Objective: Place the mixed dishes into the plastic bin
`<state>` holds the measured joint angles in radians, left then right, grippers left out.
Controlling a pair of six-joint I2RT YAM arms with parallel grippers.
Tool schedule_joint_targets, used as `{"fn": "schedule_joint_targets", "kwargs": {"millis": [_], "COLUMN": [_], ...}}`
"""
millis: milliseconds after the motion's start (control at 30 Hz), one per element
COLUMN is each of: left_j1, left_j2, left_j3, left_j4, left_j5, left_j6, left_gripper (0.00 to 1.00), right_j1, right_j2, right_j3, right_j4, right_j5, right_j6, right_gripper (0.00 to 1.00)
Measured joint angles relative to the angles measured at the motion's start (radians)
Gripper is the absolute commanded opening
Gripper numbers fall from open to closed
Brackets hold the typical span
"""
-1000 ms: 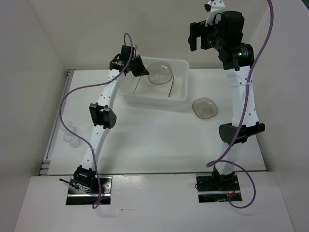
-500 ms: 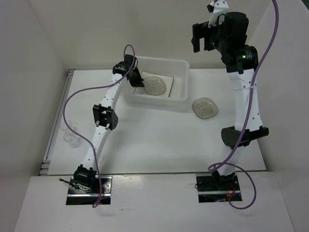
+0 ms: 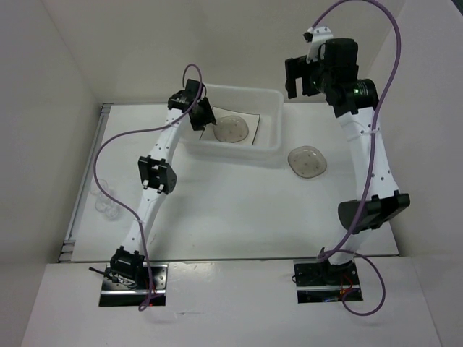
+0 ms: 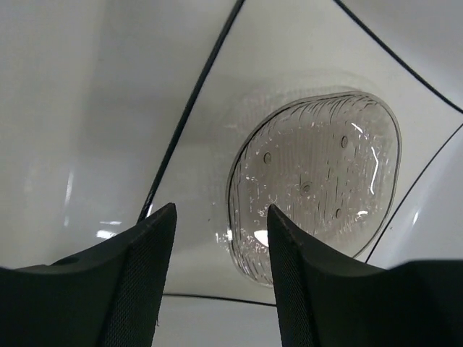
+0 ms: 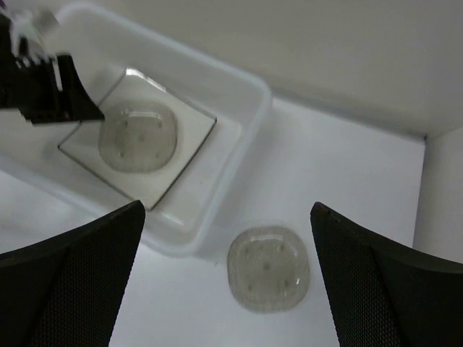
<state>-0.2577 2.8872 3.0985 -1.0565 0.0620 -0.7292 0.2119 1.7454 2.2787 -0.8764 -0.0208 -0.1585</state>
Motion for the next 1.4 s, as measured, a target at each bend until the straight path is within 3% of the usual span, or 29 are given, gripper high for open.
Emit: {"fn": "schedule_joint_targets", "kwargs": {"millis": [100, 267, 433, 633, 800, 967, 1100, 1233, 1400], "left_j1": [-0.008, -0.023, -0.037, -0.094, -0.132, -0.157, -0.148, -0.106, -0.087], "left_j2": [-0.047, -0.232, -0.486, -0.673, -0.789, -0.949, -1.178, -1.343, -1.382], "left_j3": [0.0, -0.001, -0.06, -0.174, -0.495, -0.962, -1.317, -1.415, -1.432], "left_j4": [-0.034, -0.135, -0.184, -0.201, -0.201, -0.141, -0.031, 0.018, 0.056], "left_j5": [-0.103, -0.303, -0.435, -0.541, -0.637, -0.714, -0.689, -0.681, -0.685], "left_j6": [0.021, 0.024, 0.023, 0.023, 0.002, -0.01, -0.006, -0.006, -0.005], "left_gripper": [0.61, 0.63, 0.63, 0.63, 0.63, 0.63, 0.63, 0.63, 0.63], "right_j1": [-0.043, -0.225, -0.385, -0.406, -0.405, -0.407, -0.409, -0.414, -0.416], "right_j2": [-0.1, -0.203, -0.172, -0.053, 0.014, 0.046, 0.079, 0.127, 0.156], "right_j3": [-0.232, -0.537, -0.757, -0.893, -0.923, -0.924, -0.924, -0.927, -0.94], "right_j4": [0.025, 0.07, 0.158, 0.229, 0.271, 0.304, 0.324, 0.338, 0.351], "right_j5": [-0.033, -0.128, -0.271, -0.322, -0.281, -0.248, -0.231, -0.219, -0.216], "right_j6": [0.045, 0.076, 0.073, 0.031, 0.026, 0.032, 0.039, 0.05, 0.064], "right_gripper": [1.0, 1.0, 1.0, 1.0, 1.0, 1.0, 1.0, 1.0, 0.99]}}
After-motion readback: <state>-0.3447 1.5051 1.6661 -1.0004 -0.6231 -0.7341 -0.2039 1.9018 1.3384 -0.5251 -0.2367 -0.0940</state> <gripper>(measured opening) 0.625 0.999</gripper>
